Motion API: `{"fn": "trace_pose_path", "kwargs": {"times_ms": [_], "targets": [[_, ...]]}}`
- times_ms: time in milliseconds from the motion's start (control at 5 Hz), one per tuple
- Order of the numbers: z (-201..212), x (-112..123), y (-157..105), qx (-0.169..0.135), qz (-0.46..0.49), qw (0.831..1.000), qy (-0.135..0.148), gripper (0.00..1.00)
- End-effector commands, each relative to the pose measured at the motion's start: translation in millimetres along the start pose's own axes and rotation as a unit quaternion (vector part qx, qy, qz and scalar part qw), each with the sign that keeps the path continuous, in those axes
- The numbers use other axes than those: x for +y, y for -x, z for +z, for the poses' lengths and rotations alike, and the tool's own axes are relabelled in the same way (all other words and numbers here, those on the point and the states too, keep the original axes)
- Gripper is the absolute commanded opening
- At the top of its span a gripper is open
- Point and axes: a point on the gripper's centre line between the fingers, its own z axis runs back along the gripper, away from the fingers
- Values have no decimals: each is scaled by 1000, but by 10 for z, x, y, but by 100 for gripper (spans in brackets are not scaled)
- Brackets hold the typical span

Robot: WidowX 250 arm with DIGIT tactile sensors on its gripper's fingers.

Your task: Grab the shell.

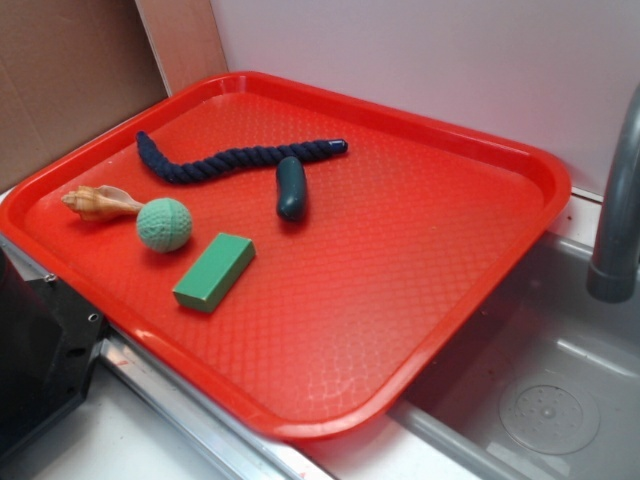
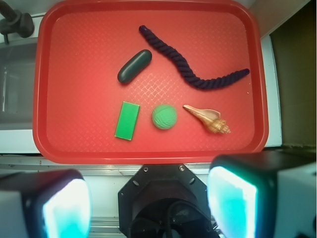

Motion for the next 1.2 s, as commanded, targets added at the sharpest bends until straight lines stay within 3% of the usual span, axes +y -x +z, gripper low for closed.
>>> {"fn": "trace_pose_path", "kwargs": {"times_ms": [0, 400, 1000], "targets": [[0, 0, 0, 0, 0, 1000, 0, 100], [-144, 212, -180, -20, -47, 999, -2, 100], [-712, 648, -367, -58, -211, 975, -26, 100]]}}
